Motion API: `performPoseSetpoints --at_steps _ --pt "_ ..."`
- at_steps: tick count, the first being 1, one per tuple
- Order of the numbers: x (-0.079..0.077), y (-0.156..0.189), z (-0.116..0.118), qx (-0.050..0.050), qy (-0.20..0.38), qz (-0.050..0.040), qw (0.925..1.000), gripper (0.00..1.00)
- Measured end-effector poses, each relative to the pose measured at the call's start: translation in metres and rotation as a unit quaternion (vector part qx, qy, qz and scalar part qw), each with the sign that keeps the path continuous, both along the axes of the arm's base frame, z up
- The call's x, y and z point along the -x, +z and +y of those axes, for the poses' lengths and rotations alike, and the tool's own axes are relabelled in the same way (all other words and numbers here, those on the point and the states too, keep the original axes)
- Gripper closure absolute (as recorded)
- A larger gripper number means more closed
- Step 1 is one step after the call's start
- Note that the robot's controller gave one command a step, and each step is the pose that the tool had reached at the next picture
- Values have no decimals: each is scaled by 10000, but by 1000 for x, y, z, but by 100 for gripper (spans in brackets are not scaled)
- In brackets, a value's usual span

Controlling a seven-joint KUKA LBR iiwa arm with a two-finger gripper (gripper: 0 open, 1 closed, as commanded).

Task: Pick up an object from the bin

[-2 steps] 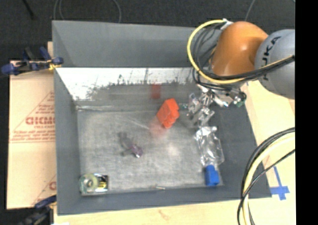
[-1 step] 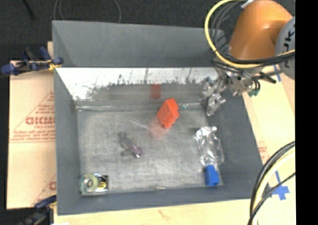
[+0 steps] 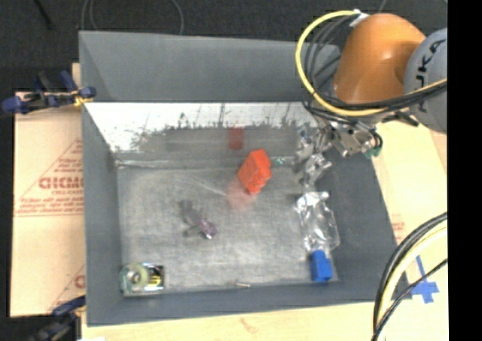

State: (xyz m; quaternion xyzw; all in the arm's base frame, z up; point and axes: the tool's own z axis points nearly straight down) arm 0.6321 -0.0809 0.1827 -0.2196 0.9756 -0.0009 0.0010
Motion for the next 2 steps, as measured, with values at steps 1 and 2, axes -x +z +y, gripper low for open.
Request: performPoseSetpoints --at_steps 1,2 --pt "-6 37 1 8 33 -34 10000 100" --pt "2 -57 -7 -20 -504 24 9987 100"
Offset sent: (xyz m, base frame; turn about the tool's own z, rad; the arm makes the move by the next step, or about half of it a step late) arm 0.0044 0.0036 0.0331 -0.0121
